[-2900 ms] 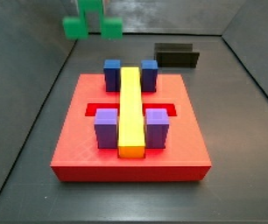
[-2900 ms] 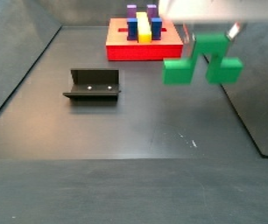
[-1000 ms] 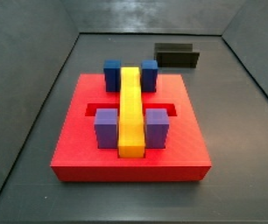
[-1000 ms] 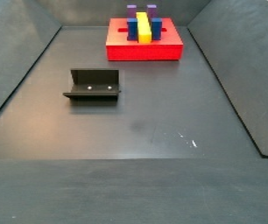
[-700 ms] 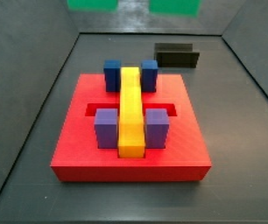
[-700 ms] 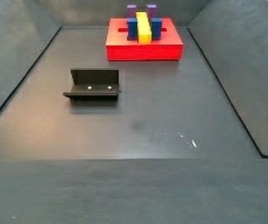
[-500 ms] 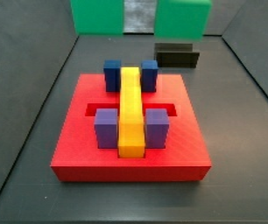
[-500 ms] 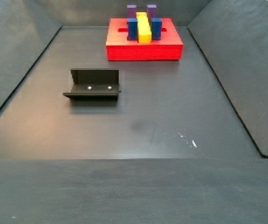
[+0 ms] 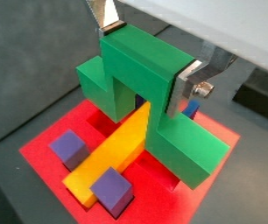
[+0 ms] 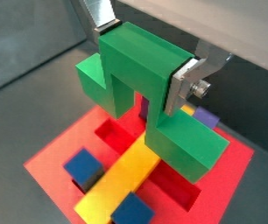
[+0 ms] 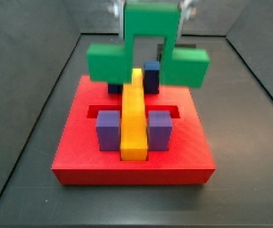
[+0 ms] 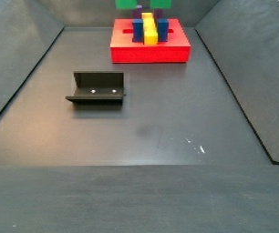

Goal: Pick up the green object. Move up. Move to above the board. Insert the green object.
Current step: Insert the green object.

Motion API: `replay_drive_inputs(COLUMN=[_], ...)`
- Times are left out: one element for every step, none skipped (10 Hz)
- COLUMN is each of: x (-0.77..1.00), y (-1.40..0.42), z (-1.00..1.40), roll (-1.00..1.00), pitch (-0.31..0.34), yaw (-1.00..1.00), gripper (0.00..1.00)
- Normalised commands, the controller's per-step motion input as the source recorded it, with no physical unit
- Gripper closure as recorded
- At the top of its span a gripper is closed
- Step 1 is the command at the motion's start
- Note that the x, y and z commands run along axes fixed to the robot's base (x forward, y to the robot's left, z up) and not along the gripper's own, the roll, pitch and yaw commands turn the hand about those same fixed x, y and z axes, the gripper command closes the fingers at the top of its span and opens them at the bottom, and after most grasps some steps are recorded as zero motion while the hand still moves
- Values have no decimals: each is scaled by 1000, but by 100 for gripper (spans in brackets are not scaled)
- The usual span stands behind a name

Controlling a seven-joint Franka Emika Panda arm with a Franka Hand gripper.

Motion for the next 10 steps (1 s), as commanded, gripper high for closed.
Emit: replay_drive_inputs(x=[20,17,0,0,3,0,0,-63,-109,-174], y=[-17,-57,0,0,17,26,0,0,0,0], z=[-363,-271,-280,-263,-349,-320,-189,-69,0,0], roll=[6,43,20,7,40,20,29,37,7,13], pitch=[-11,-3,-21,-34,-57,-67,-34,-26,-59,-94], yaw=[3,46,49,114,191,183,89,57,86,111], gripper=[100,100,100,100,100,100,100,100,100,100])
